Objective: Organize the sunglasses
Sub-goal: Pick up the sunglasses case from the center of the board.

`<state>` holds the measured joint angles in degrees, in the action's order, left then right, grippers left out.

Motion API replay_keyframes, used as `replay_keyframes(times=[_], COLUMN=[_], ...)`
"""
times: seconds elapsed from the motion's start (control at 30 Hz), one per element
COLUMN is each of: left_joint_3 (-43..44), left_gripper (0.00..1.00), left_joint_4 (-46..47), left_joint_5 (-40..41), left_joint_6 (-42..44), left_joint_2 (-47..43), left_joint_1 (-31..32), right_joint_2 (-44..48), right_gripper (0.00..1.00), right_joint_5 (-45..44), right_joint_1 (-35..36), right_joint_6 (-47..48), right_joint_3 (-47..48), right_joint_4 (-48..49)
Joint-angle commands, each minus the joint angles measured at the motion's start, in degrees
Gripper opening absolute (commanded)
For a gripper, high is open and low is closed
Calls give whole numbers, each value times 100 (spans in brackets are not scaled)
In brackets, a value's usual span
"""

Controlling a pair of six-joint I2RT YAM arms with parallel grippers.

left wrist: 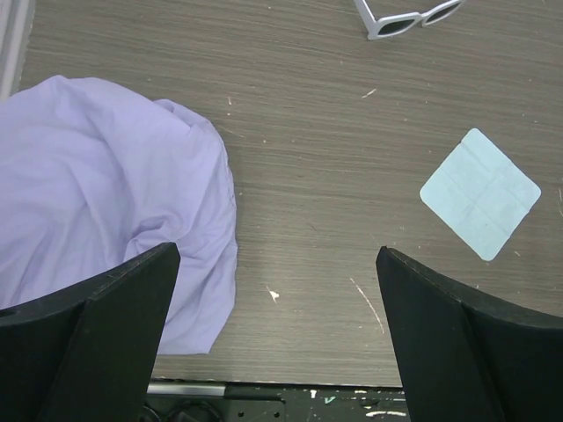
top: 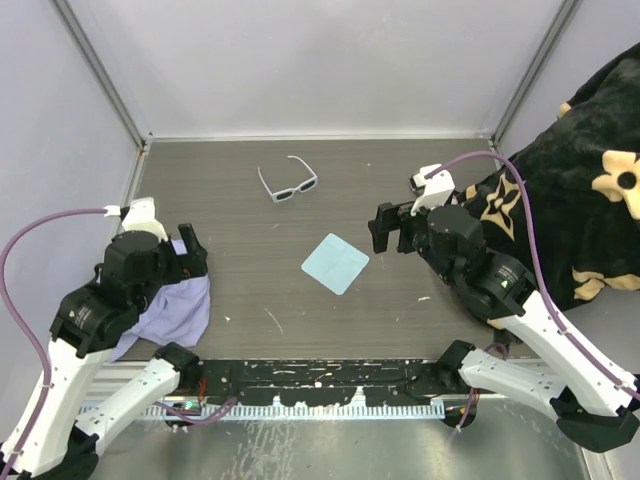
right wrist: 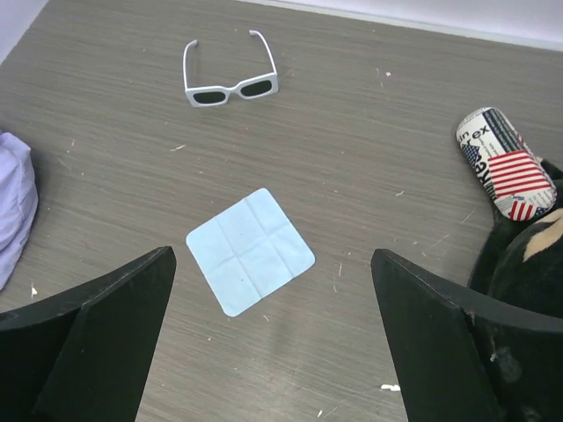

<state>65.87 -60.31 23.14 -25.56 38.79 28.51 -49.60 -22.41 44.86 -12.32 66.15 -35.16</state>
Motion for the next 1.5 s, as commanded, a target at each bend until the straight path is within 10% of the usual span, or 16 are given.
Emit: replay_keyframes(times=[0.0,0.87,1.47], left_joint_3=[200,342,-160], left_gripper=[98,98,98], left_joint_4=[75,593,1050], left_joint_5=[-37,-761,-609], left_joint_6=[223,896,858], left_joint_2=[49,879,1275], left_joint_1=[29,40,40], right_joint_2=[104,-1278,-4435], right_gripper=[100,100,100], right_joint_5=[-73,-758,-1422], right_joint_1=[50,-209,-2011], right_joint_6=[-275,-1519,1867], right_joint_3=[3,248,1922], right_joint_4=[153,-1488,-624])
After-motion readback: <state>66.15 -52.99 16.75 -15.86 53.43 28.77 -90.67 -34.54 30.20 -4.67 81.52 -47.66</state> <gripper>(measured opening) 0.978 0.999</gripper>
